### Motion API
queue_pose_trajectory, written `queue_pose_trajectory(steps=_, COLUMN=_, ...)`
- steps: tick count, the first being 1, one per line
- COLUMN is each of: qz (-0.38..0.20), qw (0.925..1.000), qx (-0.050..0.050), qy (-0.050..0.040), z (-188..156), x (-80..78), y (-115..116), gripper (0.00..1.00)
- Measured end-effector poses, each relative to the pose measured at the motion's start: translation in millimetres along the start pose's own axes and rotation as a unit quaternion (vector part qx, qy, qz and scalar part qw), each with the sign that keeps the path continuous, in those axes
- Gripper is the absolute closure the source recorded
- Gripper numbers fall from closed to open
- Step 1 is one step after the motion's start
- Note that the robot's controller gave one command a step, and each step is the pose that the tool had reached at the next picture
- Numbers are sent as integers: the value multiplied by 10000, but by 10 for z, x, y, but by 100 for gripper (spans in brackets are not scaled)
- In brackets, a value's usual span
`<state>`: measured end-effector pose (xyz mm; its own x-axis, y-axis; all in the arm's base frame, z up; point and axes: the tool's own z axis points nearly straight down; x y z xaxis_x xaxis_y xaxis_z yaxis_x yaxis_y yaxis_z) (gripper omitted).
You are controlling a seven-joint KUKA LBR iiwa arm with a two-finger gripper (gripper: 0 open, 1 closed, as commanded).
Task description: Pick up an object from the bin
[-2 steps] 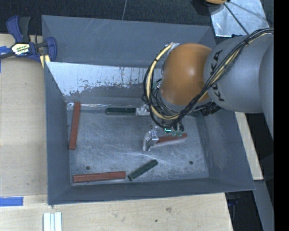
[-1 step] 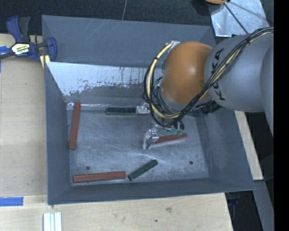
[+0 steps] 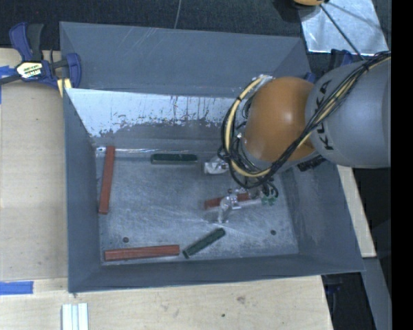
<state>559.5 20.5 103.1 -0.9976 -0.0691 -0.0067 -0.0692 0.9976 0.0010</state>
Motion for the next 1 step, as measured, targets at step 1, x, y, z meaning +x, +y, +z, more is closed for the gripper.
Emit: queue_pose_trajectory(steps=1, qz=-5, qw=9999, qx=19, qy=-99, z=255, x=-194, y=-763, gripper=100)
